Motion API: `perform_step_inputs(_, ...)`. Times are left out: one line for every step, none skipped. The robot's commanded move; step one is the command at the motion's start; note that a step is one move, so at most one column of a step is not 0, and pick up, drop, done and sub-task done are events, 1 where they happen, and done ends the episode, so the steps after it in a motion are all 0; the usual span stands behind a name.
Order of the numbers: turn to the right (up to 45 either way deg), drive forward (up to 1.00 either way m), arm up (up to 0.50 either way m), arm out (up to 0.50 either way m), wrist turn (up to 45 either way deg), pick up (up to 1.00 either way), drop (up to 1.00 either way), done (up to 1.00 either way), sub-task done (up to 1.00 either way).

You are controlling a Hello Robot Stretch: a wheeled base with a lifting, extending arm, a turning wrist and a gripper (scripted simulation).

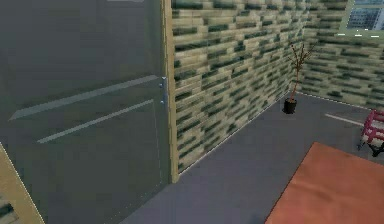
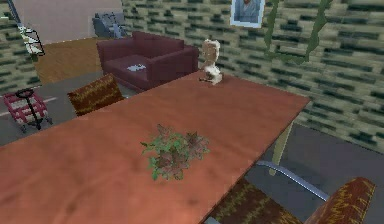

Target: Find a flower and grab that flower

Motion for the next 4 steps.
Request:
perform_step_inputs(0.0,0.0,0.5,0.0,0.0,0.0,0.0,0.0,0.0)
perform_step_inputs(0.0,0.0,0.38,0.0,0.0,0.0,0.0,0.0,0.0)
perform_step_inputs(0.0,0.0,0.0,0.22,0.0,0.0,0.0,0.0,0.0)
perform_step_inputs(0.0,0.0,0.0,0.0,45.0,0.0,0.0,0.0,0.0)
